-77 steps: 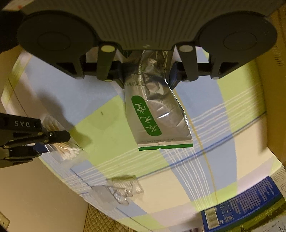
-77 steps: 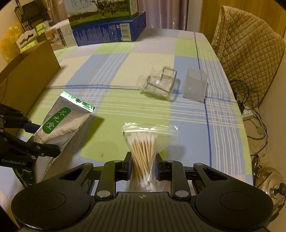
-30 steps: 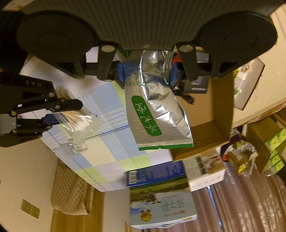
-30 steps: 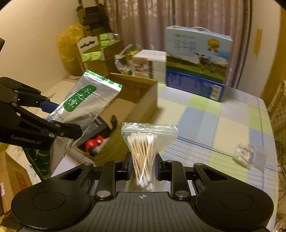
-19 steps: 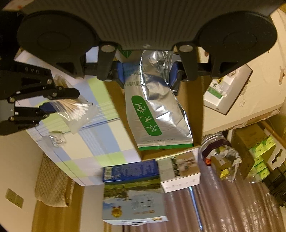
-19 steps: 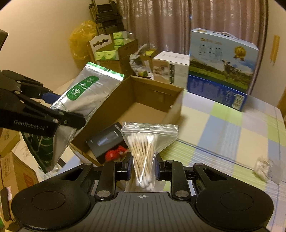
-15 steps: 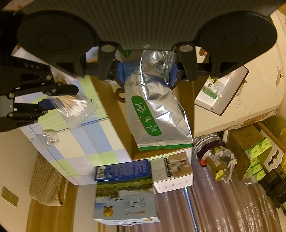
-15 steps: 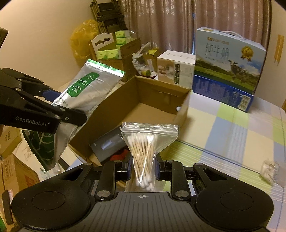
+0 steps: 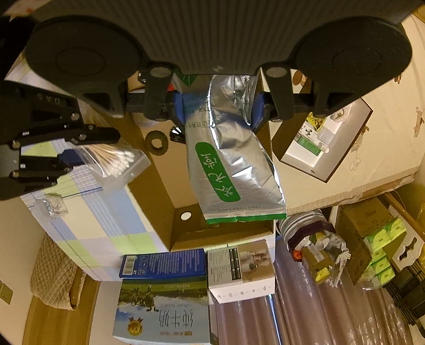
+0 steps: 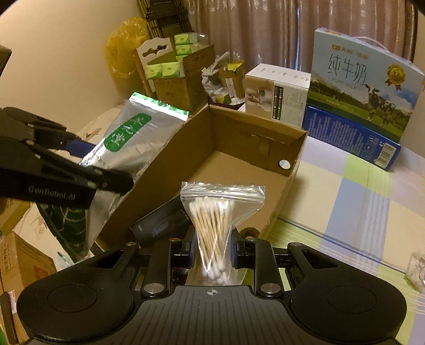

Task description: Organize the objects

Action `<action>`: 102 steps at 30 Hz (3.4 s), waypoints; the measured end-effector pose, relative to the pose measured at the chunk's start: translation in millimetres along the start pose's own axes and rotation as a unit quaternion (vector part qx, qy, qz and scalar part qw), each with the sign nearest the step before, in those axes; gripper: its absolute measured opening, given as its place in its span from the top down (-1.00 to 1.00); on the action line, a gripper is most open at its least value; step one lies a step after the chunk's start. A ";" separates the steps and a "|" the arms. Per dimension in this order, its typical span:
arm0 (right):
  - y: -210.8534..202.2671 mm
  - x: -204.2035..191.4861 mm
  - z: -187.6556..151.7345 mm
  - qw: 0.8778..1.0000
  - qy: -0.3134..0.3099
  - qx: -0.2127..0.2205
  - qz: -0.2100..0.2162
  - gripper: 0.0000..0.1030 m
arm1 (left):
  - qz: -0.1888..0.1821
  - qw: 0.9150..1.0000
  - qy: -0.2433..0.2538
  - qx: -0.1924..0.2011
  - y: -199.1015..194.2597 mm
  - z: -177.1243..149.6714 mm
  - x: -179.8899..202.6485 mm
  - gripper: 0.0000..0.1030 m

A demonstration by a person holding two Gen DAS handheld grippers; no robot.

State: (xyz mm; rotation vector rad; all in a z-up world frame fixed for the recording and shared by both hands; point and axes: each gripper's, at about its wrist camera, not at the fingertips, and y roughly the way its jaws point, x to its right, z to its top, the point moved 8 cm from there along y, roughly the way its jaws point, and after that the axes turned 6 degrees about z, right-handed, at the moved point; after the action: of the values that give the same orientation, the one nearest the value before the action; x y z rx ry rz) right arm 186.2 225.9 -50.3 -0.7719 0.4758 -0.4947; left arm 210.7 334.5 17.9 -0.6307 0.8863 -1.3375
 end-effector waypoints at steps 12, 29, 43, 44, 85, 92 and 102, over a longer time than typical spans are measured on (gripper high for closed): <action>28.0 8.9 15.0 1.000 0.004 -0.004 -0.001 0.59 | -0.004 1.000 -0.007 -0.011 40.5 8.6 -19.3 0.15; 42.5 14.3 13.1 1.000 0.014 -0.008 -0.004 0.59 | 0.000 1.000 -0.015 0.011 48.9 9.8 -24.8 -0.02; 32.5 11.0 24.4 0.999 0.012 0.046 0.007 -0.01 | 0.009 1.000 -0.020 0.013 41.3 5.6 -29.2 -0.20; 32.1 11.2 24.2 0.999 0.014 0.046 0.008 -0.02 | 0.009 1.000 -0.020 0.012 41.5 5.0 -29.1 -0.20; -76.8 33.6 -28.9 0.996 0.052 0.057 -0.035 -0.05 | 0.019 0.998 -0.014 0.063 -43.0 -4.1 32.9 -0.98; -117.5 50.7 -48.3 0.994 0.065 0.077 -0.050 -0.30 | 0.010 0.996 -0.005 0.085 -64.1 0.7 68.5 -0.98; -179.1 99.0 -81.6 0.986 0.104 0.097 -0.092 -0.41 | -0.023 0.993 0.018 0.118 -86.8 16.1 144.2 -0.98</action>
State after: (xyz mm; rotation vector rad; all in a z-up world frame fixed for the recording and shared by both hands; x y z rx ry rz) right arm 173.7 14.7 11.1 -0.5812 0.5423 -0.7875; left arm 176.7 177.8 71.8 -0.4457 0.7326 -1.4727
